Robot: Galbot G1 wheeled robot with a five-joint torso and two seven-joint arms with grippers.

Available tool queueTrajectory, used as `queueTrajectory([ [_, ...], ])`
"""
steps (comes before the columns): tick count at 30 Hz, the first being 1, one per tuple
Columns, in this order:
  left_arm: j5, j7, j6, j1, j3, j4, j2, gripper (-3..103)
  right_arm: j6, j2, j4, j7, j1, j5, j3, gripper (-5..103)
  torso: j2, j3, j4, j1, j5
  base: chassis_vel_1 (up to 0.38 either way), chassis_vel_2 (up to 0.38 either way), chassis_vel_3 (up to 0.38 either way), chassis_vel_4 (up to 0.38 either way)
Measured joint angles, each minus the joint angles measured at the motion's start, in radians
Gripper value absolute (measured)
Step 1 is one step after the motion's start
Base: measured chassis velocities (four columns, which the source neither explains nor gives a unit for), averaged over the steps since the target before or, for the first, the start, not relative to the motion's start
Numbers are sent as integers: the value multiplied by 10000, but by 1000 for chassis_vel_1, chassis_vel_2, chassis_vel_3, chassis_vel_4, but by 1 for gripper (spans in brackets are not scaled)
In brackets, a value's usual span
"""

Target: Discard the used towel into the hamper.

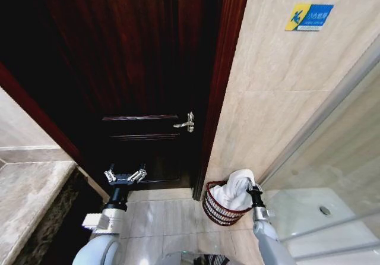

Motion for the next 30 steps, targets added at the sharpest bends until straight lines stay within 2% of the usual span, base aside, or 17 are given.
queueTrajectory([
  [3,0,0,0,0,0,0,0,100,-1,13,-217,-29,45,-39,-8,5,0,0,-1,0,0,0,0,0,0],
  [11,0,0,0,0,0,0,0,100,-5,48,-1625,-984,422,-115,111,5,0,0,-1,0,0,0,0,0,0],
  [14,0,0,0,0,0,0,0,100,-7,72,-1987,-1108,534,-201,152,5,0,0,-1,0,-1,0,0,0,0],
  [24,0,0,0,0,0,0,-1,100,-25,241,-3323,-1456,1049,-1031,674,5,0,1,-2,0,1,0,0,0,0],
  [30,0,0,0,0,0,0,0,100,-562,178,-3747,-1564,1334,-1217,767,5,0,0,-1,0,2,0,0,0,0],
])
